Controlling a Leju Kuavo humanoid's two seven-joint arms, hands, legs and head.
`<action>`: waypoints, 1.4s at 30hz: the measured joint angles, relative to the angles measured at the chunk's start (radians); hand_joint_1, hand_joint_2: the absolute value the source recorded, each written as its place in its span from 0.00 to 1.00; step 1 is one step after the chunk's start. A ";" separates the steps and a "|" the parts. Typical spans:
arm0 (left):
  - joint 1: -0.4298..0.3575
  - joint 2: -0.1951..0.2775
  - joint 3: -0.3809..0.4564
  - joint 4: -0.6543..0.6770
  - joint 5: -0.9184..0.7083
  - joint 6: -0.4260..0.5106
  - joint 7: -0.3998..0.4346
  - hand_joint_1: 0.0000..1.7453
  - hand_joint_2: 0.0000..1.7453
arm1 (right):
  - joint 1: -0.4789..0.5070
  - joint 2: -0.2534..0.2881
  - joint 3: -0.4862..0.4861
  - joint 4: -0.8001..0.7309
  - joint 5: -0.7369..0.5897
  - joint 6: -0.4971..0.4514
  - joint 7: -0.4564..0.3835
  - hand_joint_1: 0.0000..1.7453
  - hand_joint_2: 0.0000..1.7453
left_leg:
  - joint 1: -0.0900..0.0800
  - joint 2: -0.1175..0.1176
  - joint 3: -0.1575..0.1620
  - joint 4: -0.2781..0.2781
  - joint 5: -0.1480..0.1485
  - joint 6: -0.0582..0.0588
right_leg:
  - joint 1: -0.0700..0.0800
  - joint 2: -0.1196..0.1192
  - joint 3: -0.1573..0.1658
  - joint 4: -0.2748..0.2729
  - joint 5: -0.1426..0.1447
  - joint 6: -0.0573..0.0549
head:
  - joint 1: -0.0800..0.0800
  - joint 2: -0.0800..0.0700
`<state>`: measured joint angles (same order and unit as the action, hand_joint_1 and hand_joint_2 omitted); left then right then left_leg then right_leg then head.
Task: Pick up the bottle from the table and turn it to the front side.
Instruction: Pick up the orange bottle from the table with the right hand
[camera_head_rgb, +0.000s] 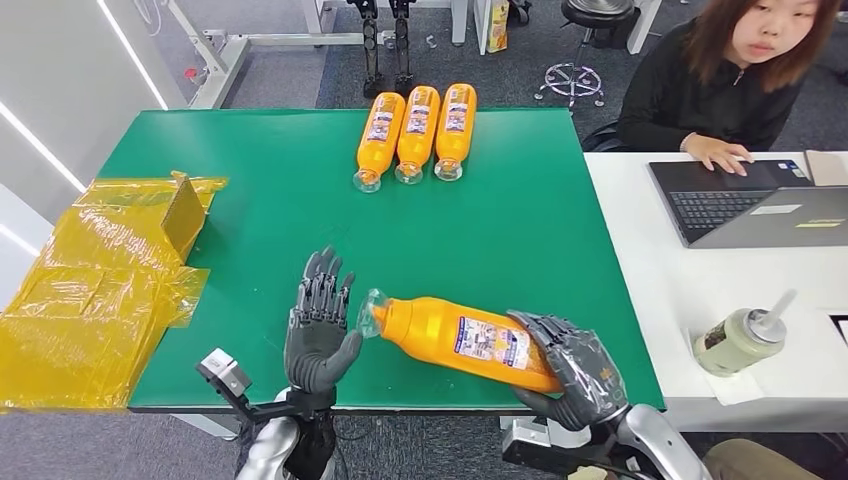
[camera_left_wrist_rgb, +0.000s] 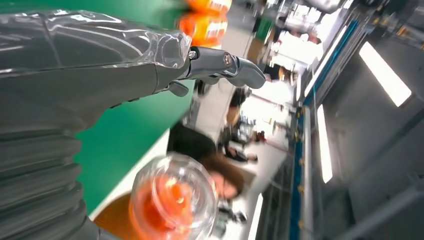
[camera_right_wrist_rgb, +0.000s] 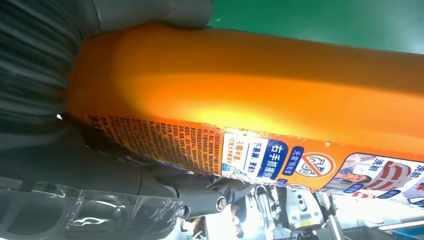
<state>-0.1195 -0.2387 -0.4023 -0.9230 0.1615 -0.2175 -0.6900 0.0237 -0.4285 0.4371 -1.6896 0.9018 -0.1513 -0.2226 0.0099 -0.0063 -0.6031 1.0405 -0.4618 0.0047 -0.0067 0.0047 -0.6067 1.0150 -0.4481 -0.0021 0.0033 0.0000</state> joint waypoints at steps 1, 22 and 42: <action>0.001 -0.002 0.000 0.002 0.017 -0.032 0.010 0.00 1.00 | 0.003 0.013 0.001 0.000 0.010 0.000 0.003 1.00 1.00 | 0.000 0.000 0.000 0.000 0.000 0.000 | 0.000 0.000 0.000 0.000 0.000 0.000 | 0.000 0.000; 0.011 -0.013 -0.018 -0.007 0.087 -0.150 0.069 0.65 1.00 | 0.072 0.211 0.087 -0.036 0.141 0.025 0.019 1.00 1.00 | 0.000 0.000 -0.001 0.000 0.000 0.000 | 0.000 0.000 -0.001 0.000 0.000 0.000 | 0.000 0.000; -0.035 -0.018 -0.043 -0.001 0.103 -0.170 0.058 1.00 1.00 | 0.021 0.253 0.107 -0.010 0.103 0.067 0.055 0.82 1.00 | 0.000 0.000 -0.001 0.000 0.000 0.000 | 0.000 0.000 -0.001 0.000 0.000 0.000 | 0.000 0.000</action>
<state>-0.1548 -0.2567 -0.4456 -0.9244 0.2646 -0.3875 -0.6321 0.0443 -0.1755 0.5439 -1.6992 1.0050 -0.0844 -0.1674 0.0099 -0.0061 -0.6041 1.0402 -0.4616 0.0044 -0.0067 0.0050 -0.6079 1.0155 -0.4482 -0.0024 0.0032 0.0000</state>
